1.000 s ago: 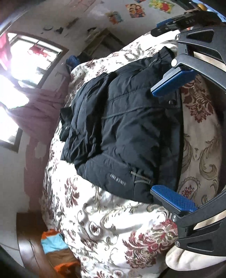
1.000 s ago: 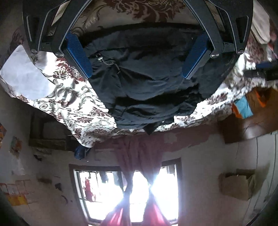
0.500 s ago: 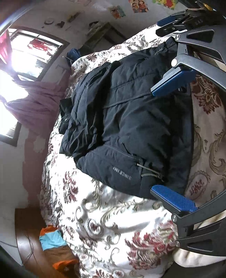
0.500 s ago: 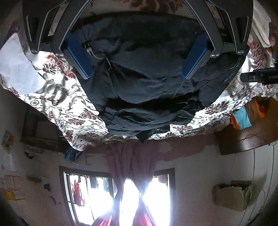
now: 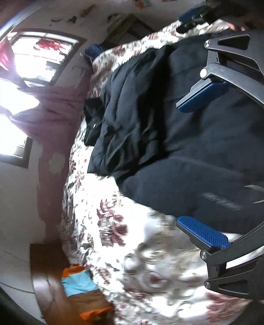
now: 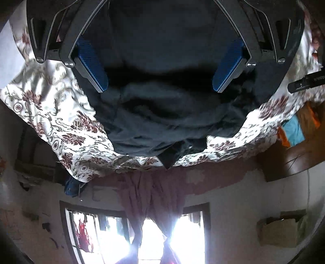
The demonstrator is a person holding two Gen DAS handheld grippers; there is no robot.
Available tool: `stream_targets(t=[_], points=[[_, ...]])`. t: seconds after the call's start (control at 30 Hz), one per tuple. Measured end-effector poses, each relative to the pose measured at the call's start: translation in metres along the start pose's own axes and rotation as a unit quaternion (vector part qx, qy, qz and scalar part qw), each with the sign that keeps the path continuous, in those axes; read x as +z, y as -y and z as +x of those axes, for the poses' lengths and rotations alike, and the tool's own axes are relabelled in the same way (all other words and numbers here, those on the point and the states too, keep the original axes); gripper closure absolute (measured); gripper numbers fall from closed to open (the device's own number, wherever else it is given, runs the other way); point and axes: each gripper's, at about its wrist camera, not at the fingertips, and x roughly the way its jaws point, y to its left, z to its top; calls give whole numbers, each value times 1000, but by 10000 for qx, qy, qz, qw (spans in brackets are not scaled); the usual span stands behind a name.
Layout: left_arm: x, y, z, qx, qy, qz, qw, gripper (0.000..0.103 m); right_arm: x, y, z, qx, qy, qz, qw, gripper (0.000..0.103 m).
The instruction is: Fold large clothes
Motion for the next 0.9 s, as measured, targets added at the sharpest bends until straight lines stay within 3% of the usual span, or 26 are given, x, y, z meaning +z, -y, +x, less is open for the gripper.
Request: stream_targets(t=[0.13, 0.3, 0.57, 0.7, 0.9], points=[[45, 8, 28, 47, -144, -114, 9998, 0, 37, 6, 28, -80, -582, 184, 9981, 2], [103, 30, 39, 234, -825, -554, 9948, 0, 81, 18, 32, 86, -1204, 104, 9926, 2], [154, 64, 57, 449, -1183, -506, 9907, 0, 120, 36, 80, 258, -1476, -219, 9885, 2], [165, 59, 91, 176, -1505, -734, 9857, 0, 130, 30, 106, 409, -1517, -340, 9870, 2], [188, 49, 145, -39, -1390, -573, 9886, 0, 132, 15, 143, 469, -1693, -520, 9831, 2]])
